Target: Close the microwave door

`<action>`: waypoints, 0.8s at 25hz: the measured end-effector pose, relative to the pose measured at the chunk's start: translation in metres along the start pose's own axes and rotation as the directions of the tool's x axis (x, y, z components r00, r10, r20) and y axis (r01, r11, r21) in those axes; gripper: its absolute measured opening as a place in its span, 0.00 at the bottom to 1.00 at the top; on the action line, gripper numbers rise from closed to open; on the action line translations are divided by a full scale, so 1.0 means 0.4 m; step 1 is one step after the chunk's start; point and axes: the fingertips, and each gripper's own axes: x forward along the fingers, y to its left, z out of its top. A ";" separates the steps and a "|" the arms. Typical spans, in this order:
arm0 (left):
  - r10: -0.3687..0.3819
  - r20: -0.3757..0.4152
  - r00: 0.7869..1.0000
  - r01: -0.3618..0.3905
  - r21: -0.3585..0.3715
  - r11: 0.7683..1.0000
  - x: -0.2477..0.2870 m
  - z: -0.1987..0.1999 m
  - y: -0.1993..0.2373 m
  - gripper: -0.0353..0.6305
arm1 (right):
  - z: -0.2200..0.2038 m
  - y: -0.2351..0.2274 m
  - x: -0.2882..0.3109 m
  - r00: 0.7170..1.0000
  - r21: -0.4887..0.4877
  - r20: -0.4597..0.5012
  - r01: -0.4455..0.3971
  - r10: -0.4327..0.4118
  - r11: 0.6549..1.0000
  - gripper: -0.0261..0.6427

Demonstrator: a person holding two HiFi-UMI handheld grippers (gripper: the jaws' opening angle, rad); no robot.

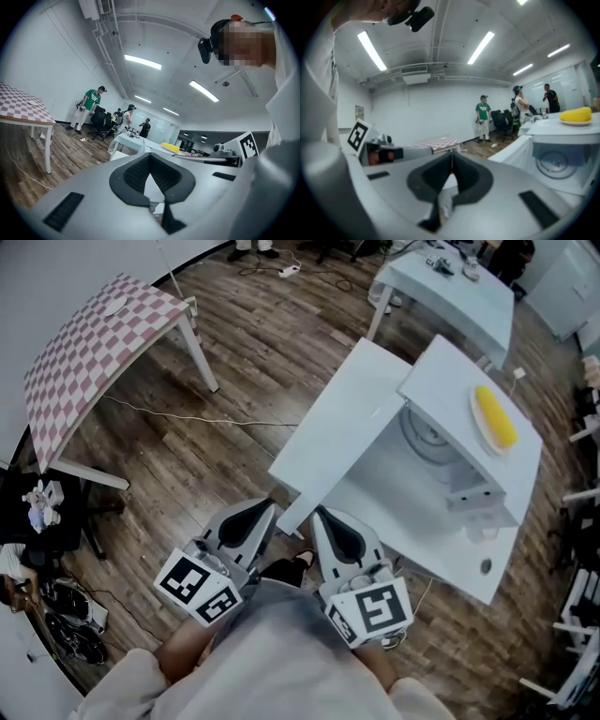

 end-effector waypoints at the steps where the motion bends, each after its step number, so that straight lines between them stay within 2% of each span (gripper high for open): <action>1: 0.006 -0.008 1.000 -0.006 -0.002 1.000 -0.002 -0.008 0.007 0.08 | -0.004 0.003 0.003 1.000 0.003 -0.005 -0.003 0.003 1.000 0.07; 7: 0.033 -0.047 0.998 -0.033 -0.011 0.999 -0.007 -0.051 0.040 0.08 | -0.022 0.007 0.010 1.000 0.015 -0.024 -0.004 0.005 1.000 0.07; 20: 0.032 -0.132 0.991 -0.035 -0.022 0.999 0.016 -0.132 0.082 0.08 | -0.038 -0.011 0.000 0.999 0.021 -0.049 0.021 -0.020 1.000 0.08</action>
